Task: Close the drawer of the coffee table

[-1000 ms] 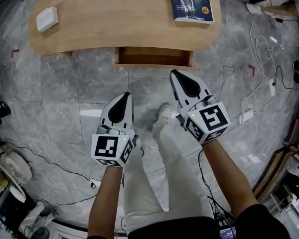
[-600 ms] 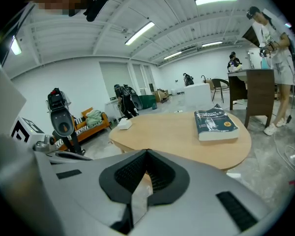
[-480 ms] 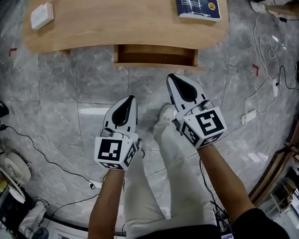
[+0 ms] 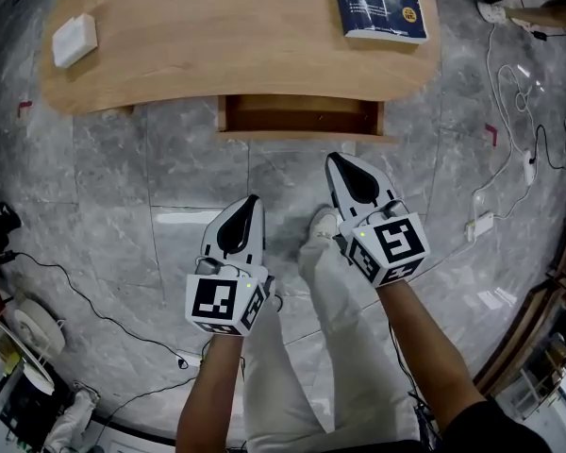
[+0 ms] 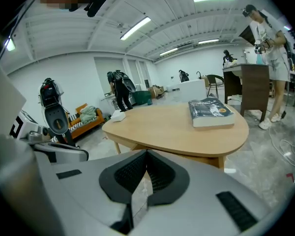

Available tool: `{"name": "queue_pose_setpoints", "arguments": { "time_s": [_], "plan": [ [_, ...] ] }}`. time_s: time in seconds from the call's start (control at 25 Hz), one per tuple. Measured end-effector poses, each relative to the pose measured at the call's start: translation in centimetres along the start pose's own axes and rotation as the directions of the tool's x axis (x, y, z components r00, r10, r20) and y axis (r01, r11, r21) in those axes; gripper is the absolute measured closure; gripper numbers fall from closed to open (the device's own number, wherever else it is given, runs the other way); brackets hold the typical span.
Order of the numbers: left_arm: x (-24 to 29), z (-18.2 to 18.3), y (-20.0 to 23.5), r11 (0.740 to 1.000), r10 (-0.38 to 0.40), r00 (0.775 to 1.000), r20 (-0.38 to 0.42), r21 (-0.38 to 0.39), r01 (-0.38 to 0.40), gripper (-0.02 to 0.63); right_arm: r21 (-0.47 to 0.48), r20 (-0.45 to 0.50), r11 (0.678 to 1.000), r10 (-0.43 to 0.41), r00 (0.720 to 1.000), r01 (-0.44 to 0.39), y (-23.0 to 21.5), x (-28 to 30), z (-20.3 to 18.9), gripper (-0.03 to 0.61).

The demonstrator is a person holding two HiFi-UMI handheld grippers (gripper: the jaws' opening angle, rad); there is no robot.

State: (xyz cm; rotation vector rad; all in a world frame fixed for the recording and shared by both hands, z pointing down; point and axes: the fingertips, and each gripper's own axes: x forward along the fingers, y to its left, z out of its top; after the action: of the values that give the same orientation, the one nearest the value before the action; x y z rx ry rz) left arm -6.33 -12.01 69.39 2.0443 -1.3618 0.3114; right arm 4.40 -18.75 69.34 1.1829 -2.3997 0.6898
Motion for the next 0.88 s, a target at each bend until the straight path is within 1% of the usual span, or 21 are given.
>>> {"name": "queue_pose_setpoints", "arguments": {
  "time_s": [0.28,0.52,0.64,0.88],
  "plan": [
    [0.8,-0.9,1.6,1.0,0.013,1.0,-0.005,0.006,-0.013,0.615,0.0,-0.017,1.0,-0.004,1.0,0.004,-0.2,1.4,-1.8,0.566],
    [1.6,-0.5,3.1,0.999,0.032,0.999,0.019,0.002,-0.032,0.615,-0.009,-0.028,1.0,-0.017,0.999,0.017,-0.8,2.2,-3.0,0.568],
    [2.2,-0.1,3.4,1.0,0.027,0.999,0.027,0.012,-0.028,0.615,-0.032,-0.034,0.999,-0.031,0.999,0.03,-1.1,2.7,-3.7,0.568],
    [3.2,0.1,3.5,0.999,0.033,0.999,0.042,0.011,-0.034,0.615,-0.052,-0.05,0.998,-0.028,0.998,0.025,-1.2,3.8,-4.6,0.568]
  ]
}}
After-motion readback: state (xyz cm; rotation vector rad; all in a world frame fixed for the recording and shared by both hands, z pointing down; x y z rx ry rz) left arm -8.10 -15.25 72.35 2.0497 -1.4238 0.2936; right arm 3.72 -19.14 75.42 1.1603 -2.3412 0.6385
